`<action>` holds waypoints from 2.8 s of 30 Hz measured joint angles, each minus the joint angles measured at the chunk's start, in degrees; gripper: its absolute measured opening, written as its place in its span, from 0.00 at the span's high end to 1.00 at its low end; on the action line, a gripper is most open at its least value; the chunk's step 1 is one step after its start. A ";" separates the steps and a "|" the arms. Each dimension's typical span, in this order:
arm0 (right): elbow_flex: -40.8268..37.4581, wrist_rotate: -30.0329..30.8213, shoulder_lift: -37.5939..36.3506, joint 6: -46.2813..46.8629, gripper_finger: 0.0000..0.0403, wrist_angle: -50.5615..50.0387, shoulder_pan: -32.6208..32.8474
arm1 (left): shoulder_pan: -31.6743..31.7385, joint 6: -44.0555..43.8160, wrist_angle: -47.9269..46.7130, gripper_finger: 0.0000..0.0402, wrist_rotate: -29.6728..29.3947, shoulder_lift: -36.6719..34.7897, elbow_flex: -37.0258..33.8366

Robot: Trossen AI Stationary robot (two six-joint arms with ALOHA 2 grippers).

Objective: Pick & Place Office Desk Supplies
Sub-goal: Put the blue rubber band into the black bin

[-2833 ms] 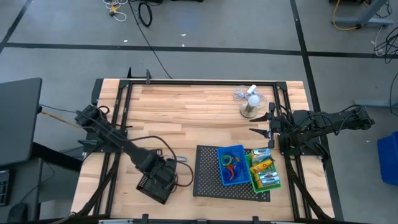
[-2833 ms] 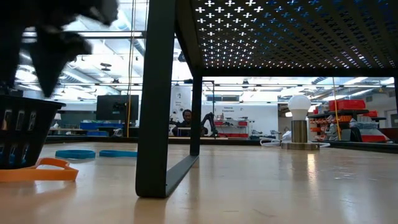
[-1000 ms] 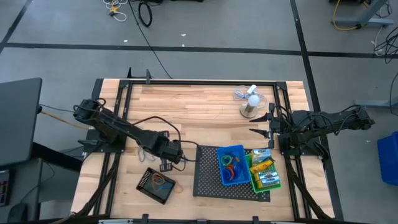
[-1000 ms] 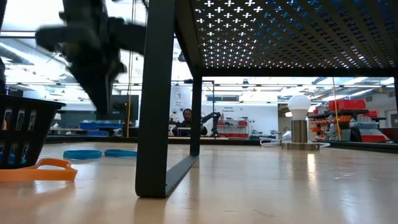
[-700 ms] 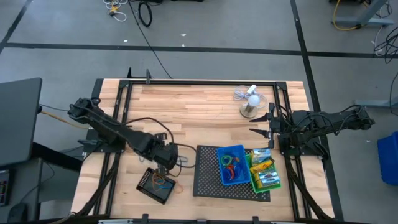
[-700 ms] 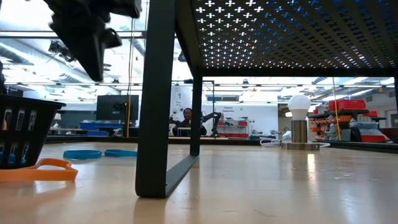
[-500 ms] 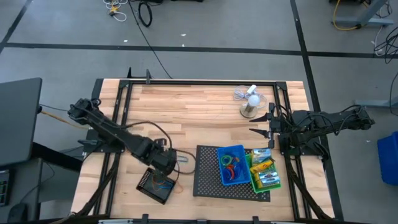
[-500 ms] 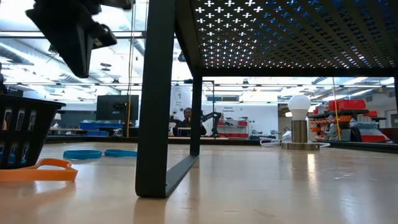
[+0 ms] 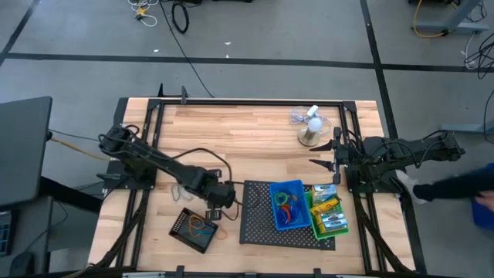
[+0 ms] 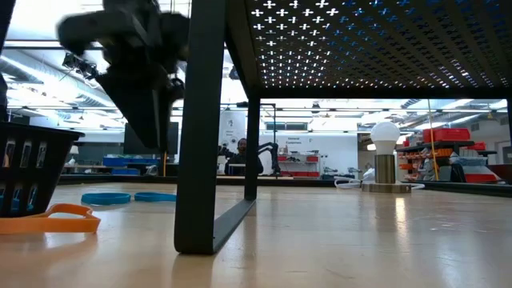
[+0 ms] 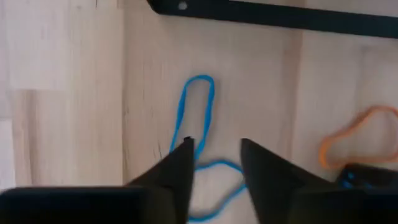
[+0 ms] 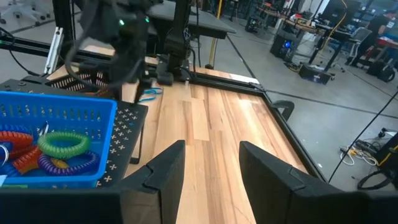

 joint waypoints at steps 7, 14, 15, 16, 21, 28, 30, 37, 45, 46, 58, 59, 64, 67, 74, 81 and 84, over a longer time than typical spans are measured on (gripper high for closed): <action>0.00 0.02 -0.02 -0.21 0.60 -0.33 0.00 | 2.13 2.01 5.95 0.39 4.58 2.61 0.00; 0.00 0.02 -0.02 -0.66 0.60 -0.99 -0.02 | 2.31 2.13 8.97 0.39 6.40 7.94 0.00; 0.00 0.02 -0.02 -0.66 0.60 -1.19 0.00 | 2.45 1.96 9.28 0.40 6.19 8.60 0.00; 0.00 0.02 -0.02 -0.66 0.60 -1.22 0.00 | 2.62 1.85 9.11 0.41 5.78 9.09 -0.01; 0.00 0.02 -0.02 -0.63 0.60 -1.32 0.00 | 2.90 0.85 8.63 0.47 3.37 10.99 0.26; 0.01 0.02 -0.04 -0.24 0.60 -1.31 -0.02 | 2.90 -0.02 8.48 0.70 2.06 11.41 0.24; 0.00 0.02 -0.04 -0.24 0.60 -1.31 -0.01 | 2.85 -0.14 8.50 0.82 2.10 11.47 0.22; 0.00 0.02 -0.04 -0.24 0.60 -1.29 -0.02 | 2.75 -0.92 8.20 0.99 0.33 10.85 0.09; 0.00 0.02 -0.07 -0.22 0.60 -1.18 0.00 | 1.58 -5.36 0.14 0.99 -8.50 5.24 -0.13; 0.00 0.02 -0.07 -0.23 0.60 -1.18 0.00 | 1.28 -5.85 -0.37 0.99 -8.78 4.65 -0.13; 0.00 0.02 -0.07 0.15 0.60 -0.87 0.00 | -7.10 -16.67 -13.54 1.00 -10.79 -4.26 2.95; 0.00 0.02 -0.07 0.15 0.60 -0.85 0.00 | -8.30 -17.87 -14.37 1.00 -10.13 -4.63 3.47; 0.02 0.02 -0.07 0.16 0.60 -0.22 0.00 | -15.12 -25.46 -15.37 1.00 -5.77 -6.10 5.26; 0.00 0.02 -0.07 0.38 0.60 0.31 0.00 | -18.66 -30.48 -15.53 1.00 -1.00 -5.84 5.22; 0.00 0.02 -0.04 0.00 0.60 1.47 0.00 | -22.79 -35.31 -11.34 1.00 -0.33 -2.27 5.25; 0.00 0.02 -0.07 -0.22 0.60 2.10 -0.02 | -23.12 -35.71 -11.14 0.94 4.15 4.60 5.19; 0.00 0.02 -0.07 -0.26 0.60 1.92 0.00 | -23.42 -35.98 -10.70 0.83 5.67 5.84 5.18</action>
